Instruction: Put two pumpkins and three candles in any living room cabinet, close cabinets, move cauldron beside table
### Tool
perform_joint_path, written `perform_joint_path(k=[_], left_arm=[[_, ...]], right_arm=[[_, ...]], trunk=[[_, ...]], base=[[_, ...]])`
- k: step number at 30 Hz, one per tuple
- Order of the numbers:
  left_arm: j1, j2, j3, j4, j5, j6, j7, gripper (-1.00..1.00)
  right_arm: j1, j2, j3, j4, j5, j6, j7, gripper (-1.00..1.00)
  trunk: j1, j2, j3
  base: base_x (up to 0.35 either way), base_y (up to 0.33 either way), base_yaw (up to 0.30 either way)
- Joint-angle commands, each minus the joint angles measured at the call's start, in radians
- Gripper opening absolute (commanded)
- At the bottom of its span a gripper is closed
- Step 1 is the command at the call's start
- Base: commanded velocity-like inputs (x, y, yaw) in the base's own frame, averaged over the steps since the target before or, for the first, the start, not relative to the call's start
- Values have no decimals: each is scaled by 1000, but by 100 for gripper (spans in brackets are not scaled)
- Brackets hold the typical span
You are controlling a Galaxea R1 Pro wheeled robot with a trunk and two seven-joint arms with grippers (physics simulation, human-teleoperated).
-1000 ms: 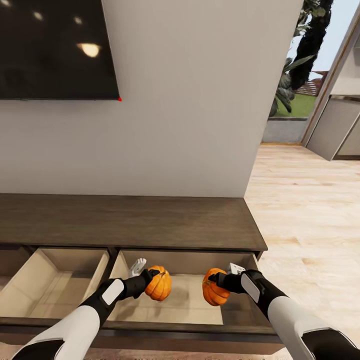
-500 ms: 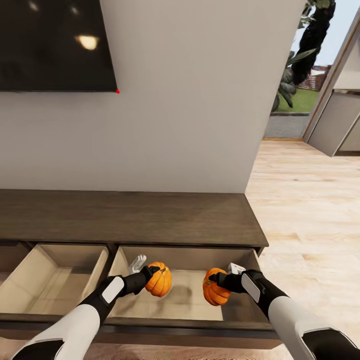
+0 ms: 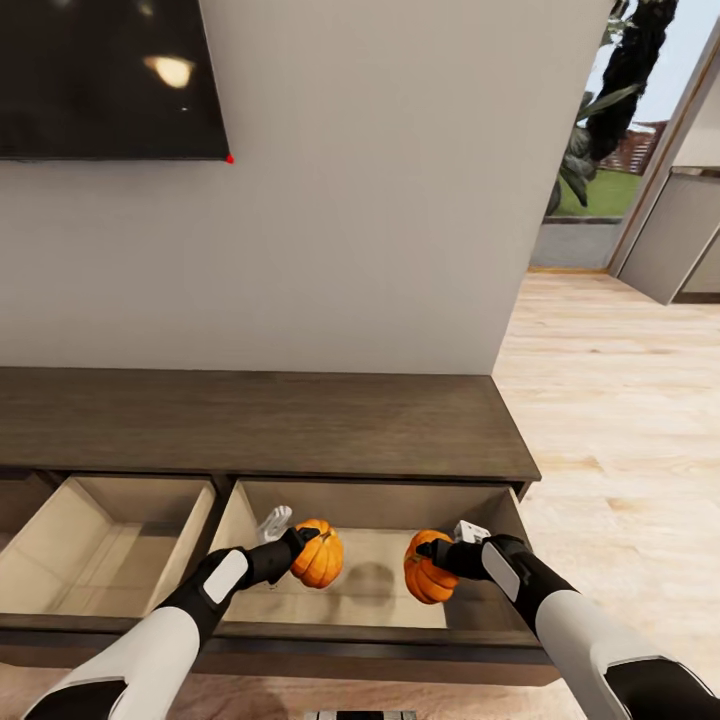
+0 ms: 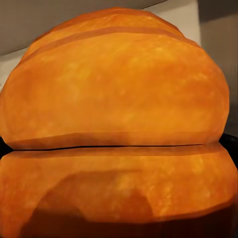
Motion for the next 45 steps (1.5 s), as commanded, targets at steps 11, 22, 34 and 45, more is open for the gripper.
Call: perform_joint_path(k=[11, 22, 34, 45], left_arm=[[0, 6, 1, -4, 4, 0, -3, -100], [0, 2, 4, -4, 4, 0, -3, -100], [0, 3, 4, -4, 4, 0, -3, -100], [0, 4, 6, -4, 4, 1, -3, -100]], right_arm=[[0, 3, 1, -12, -1, 0, 1, -100], [0, 3, 1, -11, -3, 0, 0, -100], [0, 5, 1, -11, -5, 0, 0, -100], [0, 5, 2, -12, -3, 0, 1, -100]], trunk=[[0, 0, 0], [15, -28, -16], [28, -50, -56], [33, -52, -115]], base=[[67, 0, 0], [5, 0, 0], [0, 0, 0], [0, 0, 0]])
